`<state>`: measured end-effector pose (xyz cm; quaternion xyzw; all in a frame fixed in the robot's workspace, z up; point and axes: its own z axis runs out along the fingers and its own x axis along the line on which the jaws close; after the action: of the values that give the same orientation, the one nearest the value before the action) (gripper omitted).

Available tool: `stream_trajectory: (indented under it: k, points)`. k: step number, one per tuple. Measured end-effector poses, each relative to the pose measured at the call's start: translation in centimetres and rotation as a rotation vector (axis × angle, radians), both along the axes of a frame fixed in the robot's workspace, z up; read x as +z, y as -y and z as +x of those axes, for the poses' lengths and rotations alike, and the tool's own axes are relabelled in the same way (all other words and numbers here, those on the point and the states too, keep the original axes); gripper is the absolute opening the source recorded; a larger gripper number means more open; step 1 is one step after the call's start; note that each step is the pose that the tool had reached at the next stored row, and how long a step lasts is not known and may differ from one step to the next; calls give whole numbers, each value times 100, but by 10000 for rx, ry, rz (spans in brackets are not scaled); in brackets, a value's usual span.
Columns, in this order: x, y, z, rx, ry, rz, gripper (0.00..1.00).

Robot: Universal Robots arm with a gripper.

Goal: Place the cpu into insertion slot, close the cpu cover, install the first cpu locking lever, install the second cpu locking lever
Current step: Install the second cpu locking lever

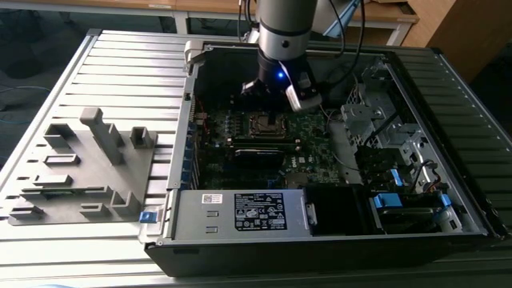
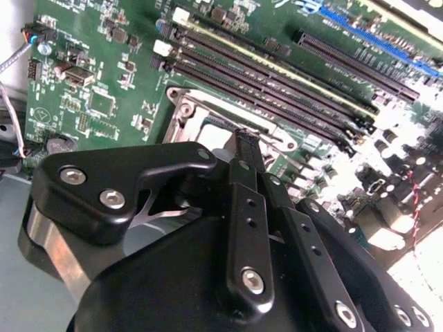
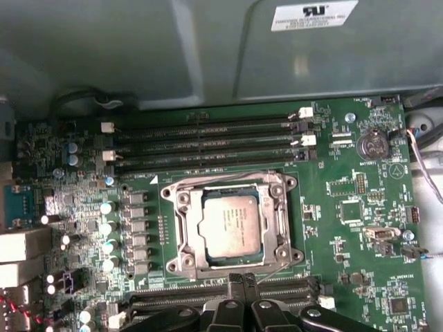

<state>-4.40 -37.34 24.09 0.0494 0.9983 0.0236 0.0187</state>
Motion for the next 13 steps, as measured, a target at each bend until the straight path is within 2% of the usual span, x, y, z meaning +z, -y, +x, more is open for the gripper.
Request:
stream_trajectory:
  k: [4, 13]
  points:
    - [0, 31, -3, -2, 0, 0, 11]
    - [-10, 43, -87, 133, 15, 1, 11]
